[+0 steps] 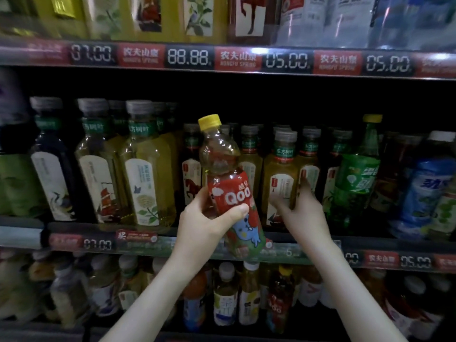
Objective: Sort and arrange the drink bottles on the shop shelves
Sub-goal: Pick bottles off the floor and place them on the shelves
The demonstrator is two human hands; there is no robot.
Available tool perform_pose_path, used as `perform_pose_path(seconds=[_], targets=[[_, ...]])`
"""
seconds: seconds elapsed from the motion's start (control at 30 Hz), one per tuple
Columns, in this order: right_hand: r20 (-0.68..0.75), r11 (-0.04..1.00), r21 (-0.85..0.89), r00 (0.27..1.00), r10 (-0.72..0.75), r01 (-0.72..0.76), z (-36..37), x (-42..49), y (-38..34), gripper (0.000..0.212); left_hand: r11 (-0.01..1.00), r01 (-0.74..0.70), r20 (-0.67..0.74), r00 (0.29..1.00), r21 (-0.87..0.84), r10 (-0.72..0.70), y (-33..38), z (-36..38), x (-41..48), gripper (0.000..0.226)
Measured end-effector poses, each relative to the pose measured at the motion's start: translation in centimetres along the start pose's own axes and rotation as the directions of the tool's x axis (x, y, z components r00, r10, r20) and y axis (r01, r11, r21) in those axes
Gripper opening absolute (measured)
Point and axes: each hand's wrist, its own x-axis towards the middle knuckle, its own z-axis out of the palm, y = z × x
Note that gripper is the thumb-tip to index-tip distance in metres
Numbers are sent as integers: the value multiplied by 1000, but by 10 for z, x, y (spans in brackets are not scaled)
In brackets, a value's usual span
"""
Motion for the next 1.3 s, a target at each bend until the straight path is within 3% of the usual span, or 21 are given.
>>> perform_pose_path(seconds=[0.07,0.1,0.23,0.33,0.5,0.63,0.8,1.07,1.17,1.3], targets=[[-92,994,78,993,-69,76,-18,-20,-16,68,1000,20,88,996,14,-21,-1,1,-3,59],[-66,986,136,994,-88,97,-28,-32,-24,69,999,28,138,990,33,-32,-2,3,-5,59],[270,975,221,961,-54,-7,-64,-75,-34,43,994,-2,370,928,110,-39,-7,32,-20,54],[327,980,141,941,91,-144,-89,-97,-7,32,983,-64,458,889,175,-23,-12,69,-42,48],[232,949,51,928,290,-310,-143,-138,45,47,965,-103,584,809,240,-59,-10,139,-82,51],[114,915,85,917,383,-393,-208,-181,83,38,937,-202,668,743,284,-43,4,209,-124,49],[-50,873,105,874,483,-476,-320,-246,136,39,949,-230,746,666,215,-8,32,327,-199,65],[-355,842,125,769,532,-525,-493,-323,225,34,996,-89,927,375,20,15,71,512,-290,63],[-428,815,199,700,572,-545,-539,-333,268,34,996,-91,938,346,9,23,72,566,-297,58],[-482,814,274,659,577,-512,-594,-329,330,34,990,-136,939,343,48,1,60,645,-299,45]])
